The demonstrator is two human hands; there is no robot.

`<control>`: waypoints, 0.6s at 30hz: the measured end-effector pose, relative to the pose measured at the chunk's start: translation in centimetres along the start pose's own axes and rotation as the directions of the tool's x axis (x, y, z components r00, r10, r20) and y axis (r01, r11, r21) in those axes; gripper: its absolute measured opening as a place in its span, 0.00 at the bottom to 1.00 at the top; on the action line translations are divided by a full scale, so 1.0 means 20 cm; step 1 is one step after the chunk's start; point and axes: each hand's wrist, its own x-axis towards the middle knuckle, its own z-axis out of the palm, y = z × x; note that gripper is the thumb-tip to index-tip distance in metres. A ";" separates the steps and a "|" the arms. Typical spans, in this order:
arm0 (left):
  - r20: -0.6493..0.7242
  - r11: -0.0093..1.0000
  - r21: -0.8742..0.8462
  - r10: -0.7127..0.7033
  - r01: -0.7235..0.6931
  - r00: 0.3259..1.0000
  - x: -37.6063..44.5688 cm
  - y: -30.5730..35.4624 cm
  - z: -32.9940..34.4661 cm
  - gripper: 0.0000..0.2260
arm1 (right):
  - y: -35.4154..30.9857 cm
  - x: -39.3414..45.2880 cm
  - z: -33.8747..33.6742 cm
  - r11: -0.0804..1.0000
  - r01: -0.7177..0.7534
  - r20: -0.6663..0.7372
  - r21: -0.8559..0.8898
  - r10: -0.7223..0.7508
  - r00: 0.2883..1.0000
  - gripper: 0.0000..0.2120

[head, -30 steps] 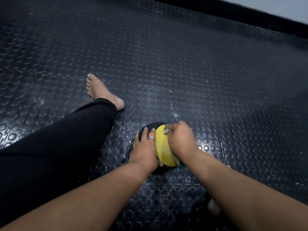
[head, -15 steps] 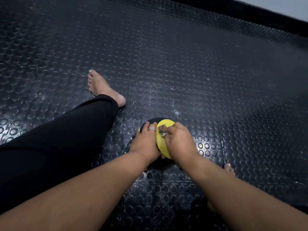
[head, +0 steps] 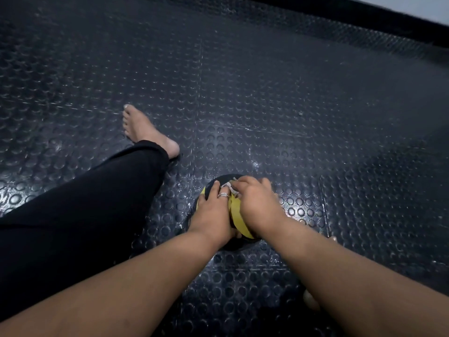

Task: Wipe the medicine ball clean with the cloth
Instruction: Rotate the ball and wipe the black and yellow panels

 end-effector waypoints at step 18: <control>0.017 0.999 0.043 0.010 -0.011 1.000 0.01 0.00 -0.01 0.56 | 0.07 0.09 -0.05 0.994 -0.109 -0.030 -0.007 0.109 0.994 0.21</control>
